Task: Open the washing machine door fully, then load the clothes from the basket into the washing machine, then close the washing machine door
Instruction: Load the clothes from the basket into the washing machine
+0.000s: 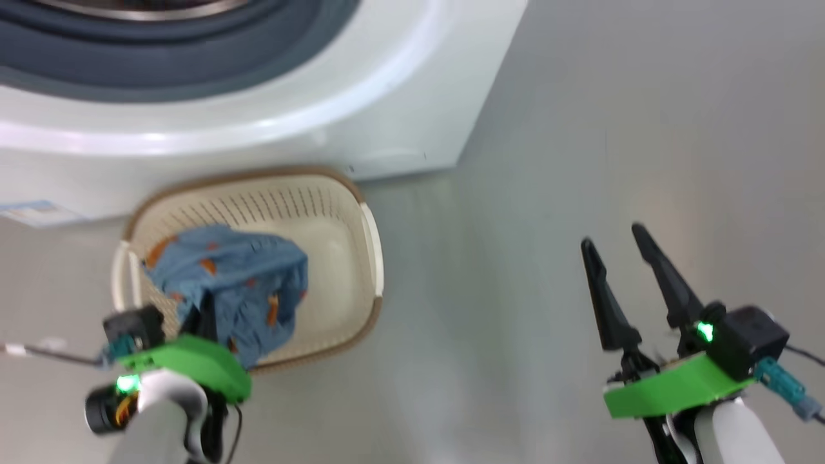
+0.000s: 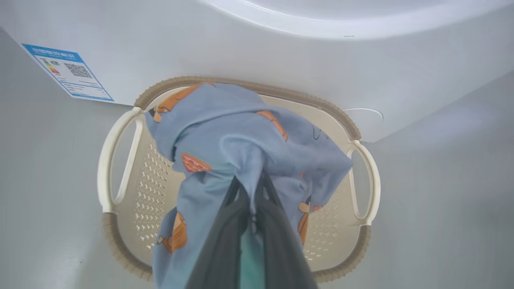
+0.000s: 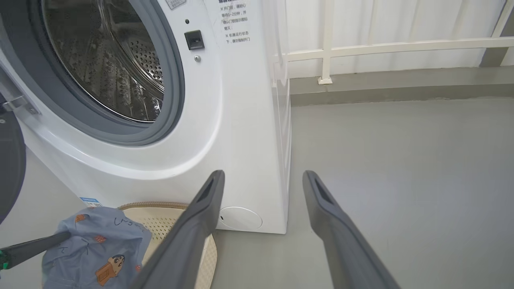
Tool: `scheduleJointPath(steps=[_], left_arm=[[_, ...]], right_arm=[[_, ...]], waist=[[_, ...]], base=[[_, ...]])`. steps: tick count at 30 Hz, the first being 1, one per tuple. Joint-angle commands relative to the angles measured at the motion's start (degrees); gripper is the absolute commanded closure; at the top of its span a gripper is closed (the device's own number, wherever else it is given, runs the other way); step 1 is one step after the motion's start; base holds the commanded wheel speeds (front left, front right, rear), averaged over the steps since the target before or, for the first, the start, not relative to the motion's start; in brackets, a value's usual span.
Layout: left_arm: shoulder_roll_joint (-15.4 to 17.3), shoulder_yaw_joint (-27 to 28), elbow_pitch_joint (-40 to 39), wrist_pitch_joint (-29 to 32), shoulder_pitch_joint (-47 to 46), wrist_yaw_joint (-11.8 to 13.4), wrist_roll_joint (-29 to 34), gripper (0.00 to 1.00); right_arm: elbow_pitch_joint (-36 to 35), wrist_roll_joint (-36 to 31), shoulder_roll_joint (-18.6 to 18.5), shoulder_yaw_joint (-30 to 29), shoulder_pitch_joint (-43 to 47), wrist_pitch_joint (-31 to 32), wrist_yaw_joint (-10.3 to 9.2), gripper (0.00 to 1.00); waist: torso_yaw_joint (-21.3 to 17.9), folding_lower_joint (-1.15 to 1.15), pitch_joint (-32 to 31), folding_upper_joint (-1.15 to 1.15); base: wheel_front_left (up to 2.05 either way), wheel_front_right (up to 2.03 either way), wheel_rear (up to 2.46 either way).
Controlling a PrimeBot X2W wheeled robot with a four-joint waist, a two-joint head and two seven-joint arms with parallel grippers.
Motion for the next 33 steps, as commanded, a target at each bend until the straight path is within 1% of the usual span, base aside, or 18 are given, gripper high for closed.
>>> scheduleJointPath(steps=[1,5,6,11,16,22,24,33], left_arm=[[0.9,1.9,-2.8,-0.8,3.3,0.6,0.6,1.00],[0.6,2.9,-7.7,-0.8,8.4,1.6,1.0,1.00],[0.6,2.9,-7.7,-0.8,8.4,1.6,1.0,1.00],[0.3,3.5,-14.6,-0.8,14.9,3.2,2.2,1.00],[0.3,2.8,-21.1,-0.8,21.1,4.3,3.9,1.00],[0.6,3.7,-29.8,-0.8,29.0,5.8,5.4,1.00],[0.6,4.3,-33.4,-0.8,32.2,6.8,5.9,1.00],[1.0,4.6,-42.4,-0.6,37.7,8.5,7.0,1.00]], right_arm=[[-0.9,-0.1,-0.6,0.8,2.4,-0.3,0.09,0.00],[-0.4,-0.1,-1.0,0.7,4.8,-0.3,0.09,0.00],[-0.4,-0.1,-1.0,0.7,4.8,-0.3,0.09,0.00],[0.1,-0.1,-1.4,1.1,7.0,-0.3,0.09,0.00],[0.7,0.1,-1.8,1.2,9.1,-0.3,0.09,0.00],[1.3,0.3,-1.9,1.0,12.0,-0.3,0.09,0.00],[1.1,0.4,-2.0,0.8,13.1,-0.3,0.09,0.00],[0.9,0.4,-2.5,-0.2,14.9,-0.3,0.09,0.00]], waist=[[3.0,0.01,-8.5,0.00],[3.9,0.01,-12.6,0.00],[3.9,0.01,-12.6,0.00],[4.9,0.01,-17.1,0.00],[5.6,0.01,-20.9,0.00],[5.7,0.01,-25.5,0.00],[5.7,0.01,-26.7,0.00],[5.7,0.01,-28.2,0.00]], base=[[0.00,0.00,0.00],[0.00,0.00,0.00],[0.00,0.00,0.00],[0.00,0.00,0.00],[0.00,0.00,0.00],[0.00,0.00,0.00],[0.00,0.00,0.00],[0.00,0.00,0.00]])
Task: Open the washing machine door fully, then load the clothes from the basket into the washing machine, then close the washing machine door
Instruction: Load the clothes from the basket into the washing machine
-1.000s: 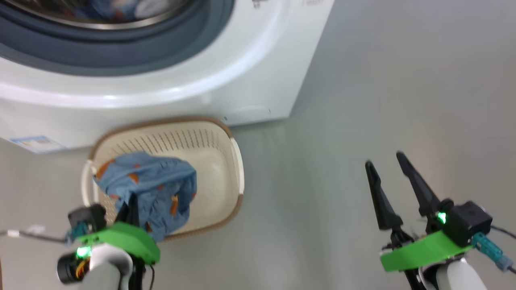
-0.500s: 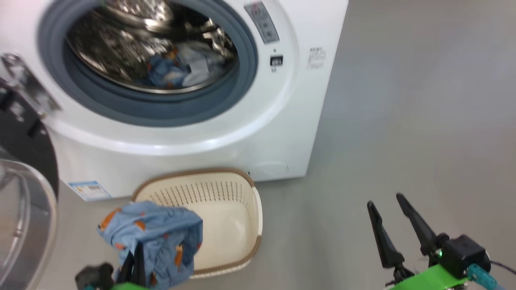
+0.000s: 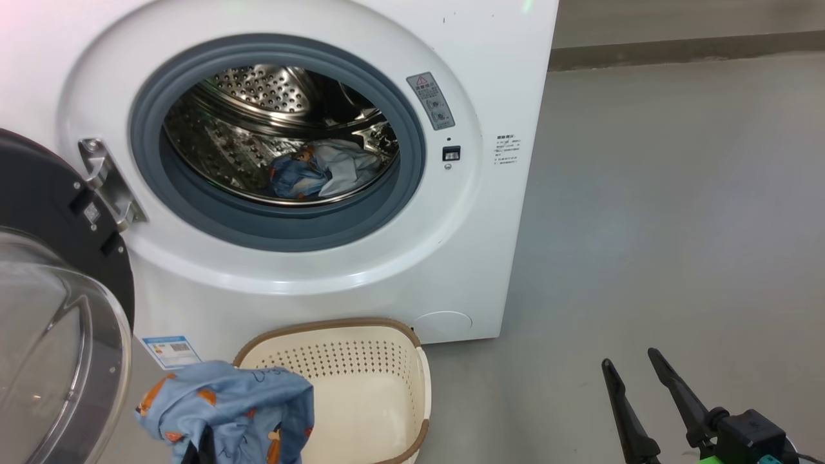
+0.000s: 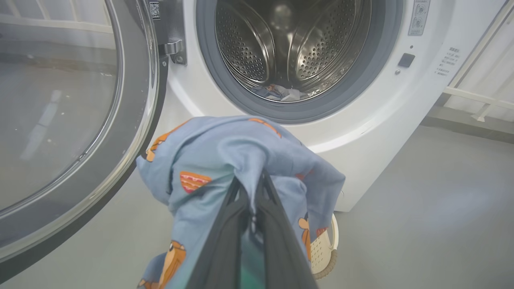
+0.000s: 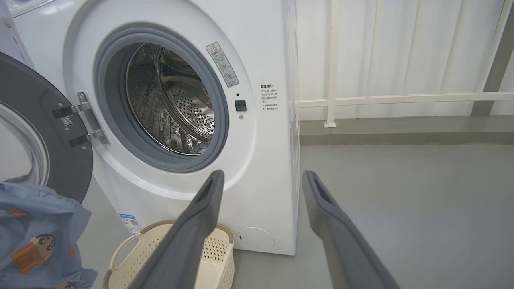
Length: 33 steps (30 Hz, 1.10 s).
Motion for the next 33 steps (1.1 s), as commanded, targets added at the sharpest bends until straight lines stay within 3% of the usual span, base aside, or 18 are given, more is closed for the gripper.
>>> scheduleJointPath(steps=[1,15,33], left_arm=[[0.7,1.8,-2.4,-0.5,-0.9,0.6,0.6,1.00],[1.7,1.3,-10.4,1.6,2.1,2.3,1.3,1.00],[1.9,0.8,-12.9,2.0,2.7,3.1,0.9,1.00]], right_arm=[[-1.4,0.3,-0.9,1.2,-0.7,-0.3,0.09,0.00],[-0.9,0.4,-0.3,0.7,-0.2,-0.3,0.09,0.00],[-0.9,0.3,-0.3,0.5,-0.4,-0.3,0.09,0.00]], waist=[[0.0,0.01,-0.3,0.00],[-1.2,0.01,-2.3,0.00],[-1.5,0.01,-1.9,0.00]], base=[[0.00,0.00,0.00],[0.00,0.00,0.00],[0.00,0.00,0.00]])
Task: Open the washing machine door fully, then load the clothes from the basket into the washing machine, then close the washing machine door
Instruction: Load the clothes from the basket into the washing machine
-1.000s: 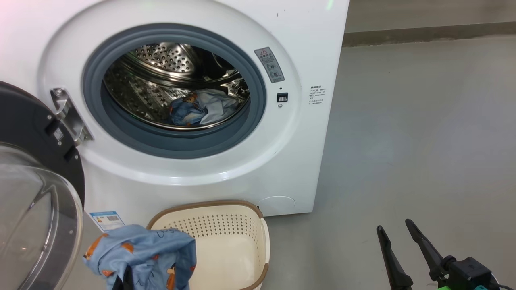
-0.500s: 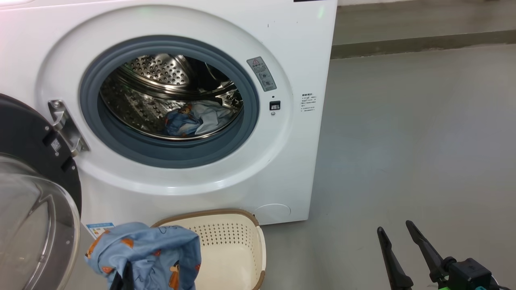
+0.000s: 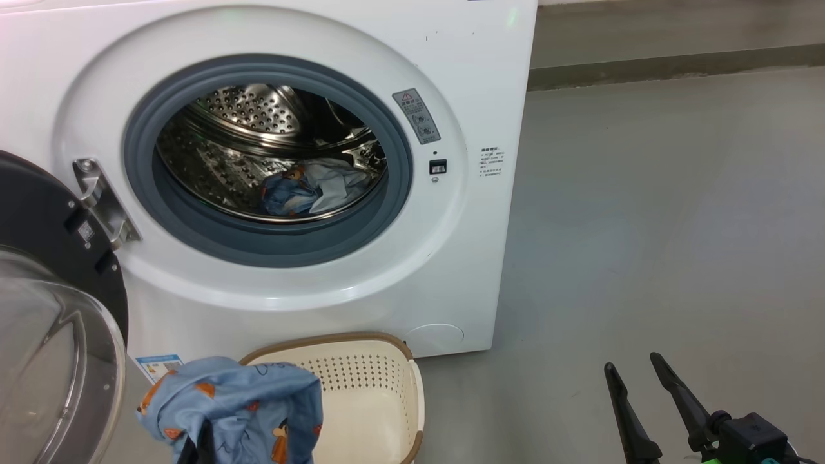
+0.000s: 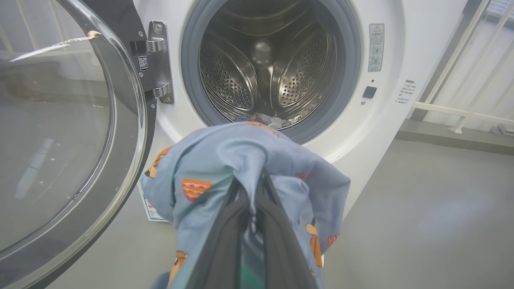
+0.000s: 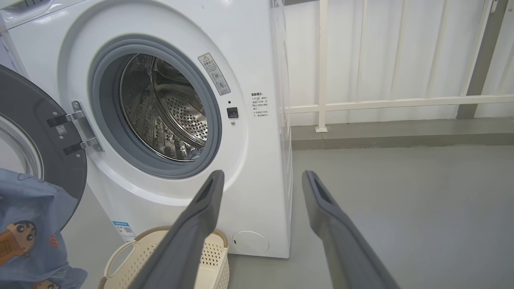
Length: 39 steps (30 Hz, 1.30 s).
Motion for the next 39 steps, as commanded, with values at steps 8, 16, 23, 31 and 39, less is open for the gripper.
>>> scheduleJointPath(steps=[8,16,23,31,39], left_arm=[[0.9,1.5,-1.9,-0.1,-1.8,0.6,-0.3,1.00],[1.0,1.3,-1.7,-0.1,-2.2,0.6,-0.7,1.00],[1.0,0.8,-1.0,0.0,-3.9,0.6,-1.0,1.00],[0.9,0.1,0.5,0.1,-7.8,0.4,-0.8,1.00],[1.3,1.5,3.4,-0.1,-16.6,0.9,-1.3,1.00]], right_arm=[[-1.4,0.2,-0.3,0.9,-1.0,-0.3,0.09,0.00],[-1.5,0.2,-0.2,1.2,-1.2,-0.3,0.09,0.00],[-1.8,0.2,0.0,1.8,-1.9,-0.3,0.09,0.00],[-1.7,0.3,0.4,2.5,-2.9,-0.3,0.09,0.00],[-2.1,0.4,1.2,2.8,-4.8,-0.3,0.09,0.00]], waist=[[0.2,0.00,0.4,0.00],[0.2,0.00,1.1,0.00],[-0.7,0.00,2.6,0.00],[-2.8,0.00,4.7,0.00],[-6.3,0.00,8.9,0.00]], base=[[0.00,0.00,0.00],[0.00,0.00,0.00],[0.00,0.00,0.00],[0.00,0.00,0.00],[0.00,0.00,0.00]])
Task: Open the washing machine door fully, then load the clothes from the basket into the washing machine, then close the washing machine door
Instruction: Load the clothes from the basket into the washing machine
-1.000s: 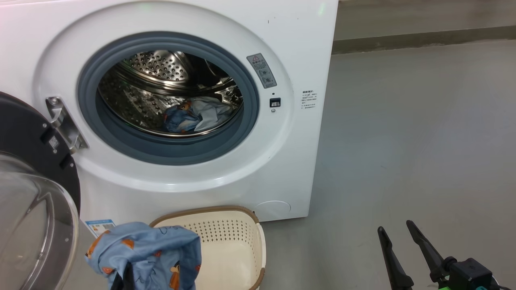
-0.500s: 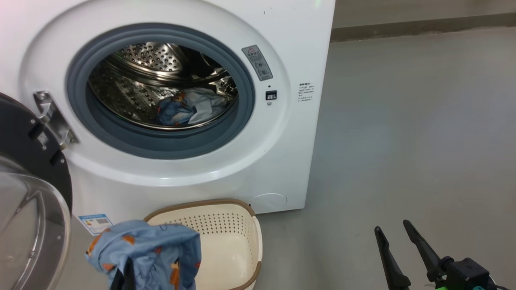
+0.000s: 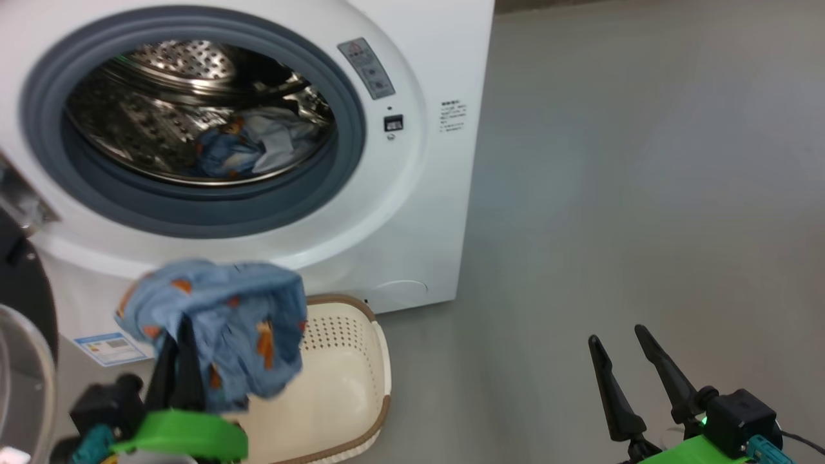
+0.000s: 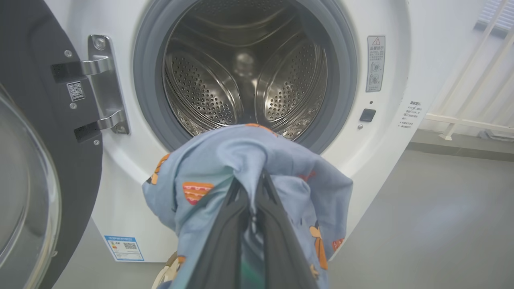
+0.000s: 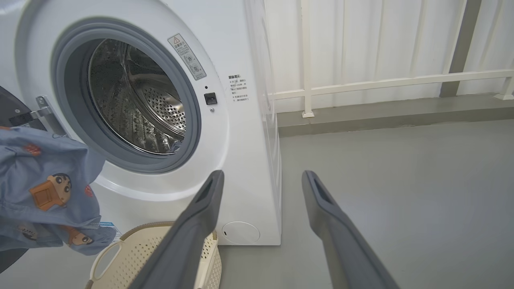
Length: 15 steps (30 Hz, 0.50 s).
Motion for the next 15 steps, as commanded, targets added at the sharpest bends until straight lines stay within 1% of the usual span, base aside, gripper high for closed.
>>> scheduleJointPath(steps=[1,9,11,15], left_arm=[[0.9,2.4,-0.9,-0.5,-3.6,0.5,-0.3,1.00],[2.8,4.5,3.4,-0.2,-14.6,0.8,-0.7,1.00],[3.5,5.0,6.1,-0.2,-18.7,0.8,-0.7,1.00],[4.6,5.8,10.0,-0.6,-24.3,0.8,-0.7,1.00]], right_arm=[[-1.6,0.4,-0.2,1.7,-2.2,-0.3,0.09,0.00],[-1.9,0.5,0.6,2.0,-4.9,-0.3,0.09,0.00],[-1.8,0.6,0.9,2.4,-5.7,-0.3,0.09,0.00],[-1.7,1.0,1.2,3.0,-6.7,-0.3,0.09,0.00]], waist=[[-2.1,0.00,2.3,0.00],[-6.6,0.00,6.9,0.00],[-8.3,0.00,8.4,0.00],[-10.4,0.00,10.5,0.00]], base=[[0.00,0.00,0.00],[0.00,0.00,0.00],[0.00,0.00,0.00],[0.00,0.00,0.00]])
